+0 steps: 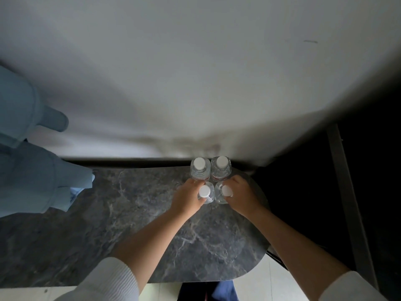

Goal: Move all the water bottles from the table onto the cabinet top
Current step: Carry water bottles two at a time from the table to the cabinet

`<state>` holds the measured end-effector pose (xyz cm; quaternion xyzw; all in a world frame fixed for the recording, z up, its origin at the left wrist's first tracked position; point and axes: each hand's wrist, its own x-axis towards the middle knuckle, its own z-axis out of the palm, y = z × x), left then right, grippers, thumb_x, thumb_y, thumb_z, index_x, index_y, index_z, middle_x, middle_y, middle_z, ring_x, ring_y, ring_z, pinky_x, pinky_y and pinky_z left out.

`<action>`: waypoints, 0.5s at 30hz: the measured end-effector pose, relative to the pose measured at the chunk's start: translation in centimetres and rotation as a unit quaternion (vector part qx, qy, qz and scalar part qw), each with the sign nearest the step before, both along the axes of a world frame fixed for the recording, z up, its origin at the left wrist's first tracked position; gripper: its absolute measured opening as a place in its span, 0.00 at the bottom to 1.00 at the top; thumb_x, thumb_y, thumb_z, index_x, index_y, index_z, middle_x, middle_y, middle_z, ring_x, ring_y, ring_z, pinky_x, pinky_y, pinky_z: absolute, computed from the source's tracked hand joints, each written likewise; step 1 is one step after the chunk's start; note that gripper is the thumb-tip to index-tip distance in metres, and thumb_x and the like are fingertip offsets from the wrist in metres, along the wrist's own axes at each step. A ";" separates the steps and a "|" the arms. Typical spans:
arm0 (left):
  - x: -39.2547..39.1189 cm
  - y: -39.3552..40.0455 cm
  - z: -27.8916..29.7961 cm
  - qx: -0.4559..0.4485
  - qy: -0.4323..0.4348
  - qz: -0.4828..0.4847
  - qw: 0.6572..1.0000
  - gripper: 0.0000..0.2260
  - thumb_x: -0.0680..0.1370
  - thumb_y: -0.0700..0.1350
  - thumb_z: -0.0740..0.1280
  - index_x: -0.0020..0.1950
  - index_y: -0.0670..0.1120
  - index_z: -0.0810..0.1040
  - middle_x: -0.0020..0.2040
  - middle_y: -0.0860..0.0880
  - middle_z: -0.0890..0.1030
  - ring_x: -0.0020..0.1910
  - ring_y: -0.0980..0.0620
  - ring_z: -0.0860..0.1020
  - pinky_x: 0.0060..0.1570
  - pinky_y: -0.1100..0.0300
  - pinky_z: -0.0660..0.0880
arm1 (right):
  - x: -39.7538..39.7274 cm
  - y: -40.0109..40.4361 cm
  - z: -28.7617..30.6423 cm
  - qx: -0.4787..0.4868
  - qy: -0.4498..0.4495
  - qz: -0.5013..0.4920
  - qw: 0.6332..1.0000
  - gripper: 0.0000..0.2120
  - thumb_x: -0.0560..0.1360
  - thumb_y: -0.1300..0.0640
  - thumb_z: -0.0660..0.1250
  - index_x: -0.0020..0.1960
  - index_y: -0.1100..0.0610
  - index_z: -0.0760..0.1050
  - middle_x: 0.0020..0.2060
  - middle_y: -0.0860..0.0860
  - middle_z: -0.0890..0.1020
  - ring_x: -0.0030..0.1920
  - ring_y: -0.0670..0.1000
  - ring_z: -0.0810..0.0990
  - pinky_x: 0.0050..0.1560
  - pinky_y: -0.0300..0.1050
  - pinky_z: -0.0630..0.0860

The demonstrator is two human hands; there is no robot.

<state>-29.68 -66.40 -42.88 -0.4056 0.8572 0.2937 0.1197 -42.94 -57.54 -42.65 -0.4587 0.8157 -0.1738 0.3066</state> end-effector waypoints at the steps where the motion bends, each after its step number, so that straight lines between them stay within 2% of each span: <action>1: 0.0 0.0 0.0 -0.004 0.002 -0.008 1.000 0.19 0.76 0.45 0.66 0.66 0.45 0.72 0.64 0.47 0.74 0.60 0.49 0.75 0.54 0.61 0.71 | -0.1 -0.1 0.3 0.005 0.009 0.006 1.000 0.10 0.72 0.67 0.65 0.51 0.67 0.79 0.53 0.61 0.78 0.54 0.58 0.77 0.38 0.29 0.61; 4: 0.2 -0.1 0.1 -0.016 0.000 -0.040 0.999 0.19 0.77 0.44 0.64 0.67 0.43 0.69 0.67 0.48 0.71 0.62 0.49 0.74 0.54 0.63 0.70 | -0.2 -0.6 0.7 0.014 0.016 0.023 1.000 0.11 0.72 0.67 0.65 0.54 0.67 0.79 0.55 0.61 0.78 0.55 0.58 0.76 0.40 0.30 0.59; 7: 0.0 -0.4 0.0 -0.015 0.004 -0.048 0.999 0.19 0.78 0.44 0.64 0.68 0.43 0.68 0.67 0.46 0.71 0.62 0.49 0.74 0.55 0.62 0.70 | -0.3 -1.0 0.7 0.031 0.014 0.028 0.999 0.11 0.72 0.67 0.65 0.54 0.67 0.78 0.55 0.61 0.77 0.56 0.59 0.76 0.42 0.36 0.62; 10: -0.1 -0.8 -0.1 -0.005 0.003 -0.039 0.999 0.18 0.77 0.42 0.64 0.66 0.41 0.69 0.66 0.45 0.71 0.62 0.47 0.74 0.57 0.60 0.71 | -0.2 -1.2 0.7 0.038 0.023 0.043 0.998 0.11 0.73 0.65 0.65 0.55 0.66 0.77 0.56 0.59 0.77 0.57 0.58 0.75 0.39 0.30 0.57; 13: -0.3 -1.1 -0.2 -0.005 -0.003 -0.032 0.999 0.17 0.77 0.42 0.64 0.65 0.40 0.70 0.66 0.44 0.72 0.62 0.47 0.74 0.58 0.59 0.71 | -0.2 -1.4 0.7 0.048 0.010 0.043 0.998 0.11 0.73 0.66 0.64 0.54 0.67 0.77 0.57 0.61 0.76 0.57 0.58 0.75 0.44 0.34 0.62; 15: -0.5 -1.1 -0.3 -0.003 -0.006 -0.025 1.000 0.17 0.77 0.42 0.64 0.65 0.40 0.70 0.65 0.44 0.72 0.62 0.47 0.74 0.58 0.59 0.71 | -0.2 -1.6 0.8 0.061 0.014 0.035 0.997 0.11 0.74 0.65 0.64 0.55 0.67 0.77 0.57 0.61 0.76 0.57 0.57 0.75 0.42 0.32 0.59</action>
